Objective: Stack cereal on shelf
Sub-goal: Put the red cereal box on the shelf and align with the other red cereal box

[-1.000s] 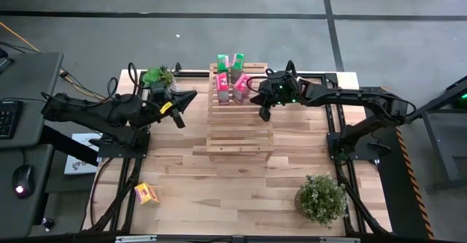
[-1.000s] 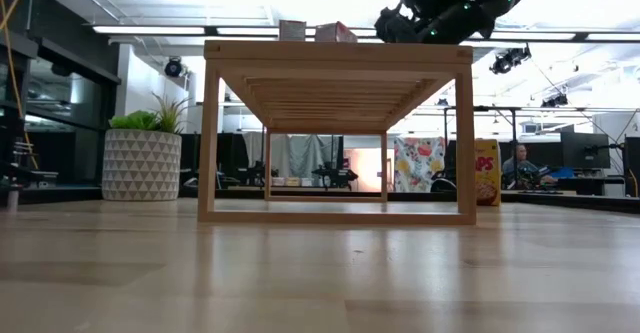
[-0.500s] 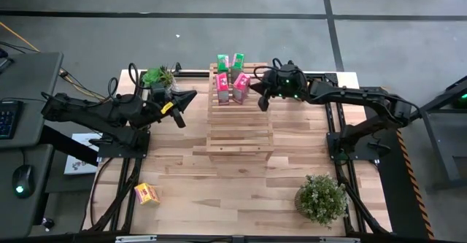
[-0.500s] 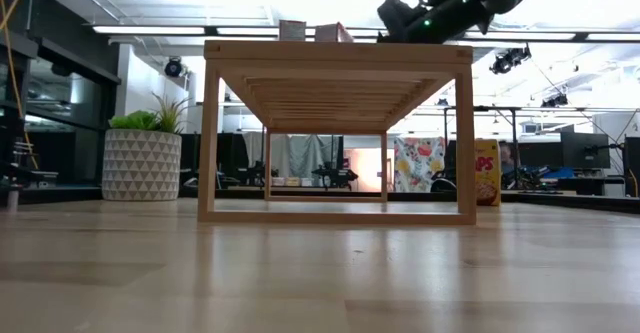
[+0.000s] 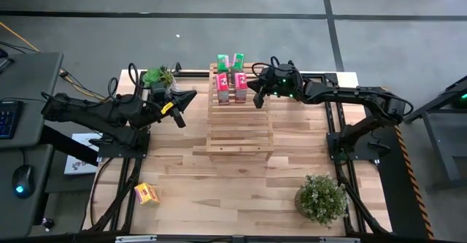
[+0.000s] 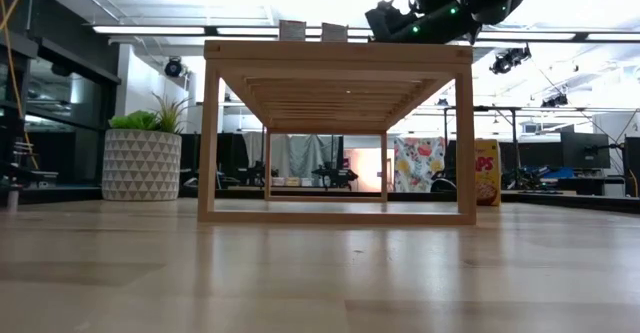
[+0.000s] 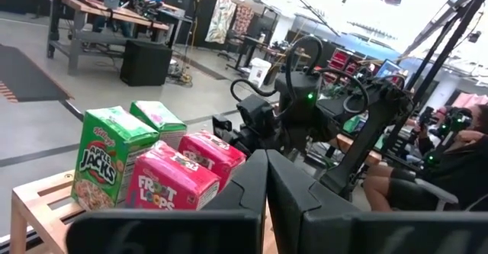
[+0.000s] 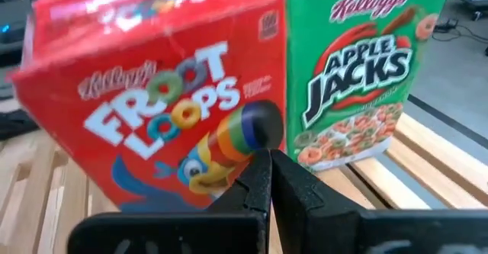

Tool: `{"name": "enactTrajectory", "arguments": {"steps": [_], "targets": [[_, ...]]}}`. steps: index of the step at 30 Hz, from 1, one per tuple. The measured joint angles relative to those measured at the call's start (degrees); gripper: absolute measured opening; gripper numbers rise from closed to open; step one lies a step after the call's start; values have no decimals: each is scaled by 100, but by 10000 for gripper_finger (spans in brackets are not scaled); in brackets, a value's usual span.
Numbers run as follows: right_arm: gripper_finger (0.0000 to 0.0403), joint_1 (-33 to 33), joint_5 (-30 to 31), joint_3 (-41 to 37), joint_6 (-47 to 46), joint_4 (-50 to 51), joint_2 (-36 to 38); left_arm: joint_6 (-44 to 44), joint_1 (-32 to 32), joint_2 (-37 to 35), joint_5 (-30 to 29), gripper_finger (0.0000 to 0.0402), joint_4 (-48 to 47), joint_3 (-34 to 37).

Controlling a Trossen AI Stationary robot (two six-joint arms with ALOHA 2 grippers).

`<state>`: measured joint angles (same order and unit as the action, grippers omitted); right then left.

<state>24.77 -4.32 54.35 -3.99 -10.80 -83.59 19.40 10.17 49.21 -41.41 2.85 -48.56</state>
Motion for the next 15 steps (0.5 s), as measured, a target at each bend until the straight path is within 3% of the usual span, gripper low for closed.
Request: {"name": "enactTrajectory", "arguments": {"steps": [15], "targets": [[0, -255, -132, -4, -352, 974, 76, -2, 0, 0, -71, 0, -152, 0]]}}
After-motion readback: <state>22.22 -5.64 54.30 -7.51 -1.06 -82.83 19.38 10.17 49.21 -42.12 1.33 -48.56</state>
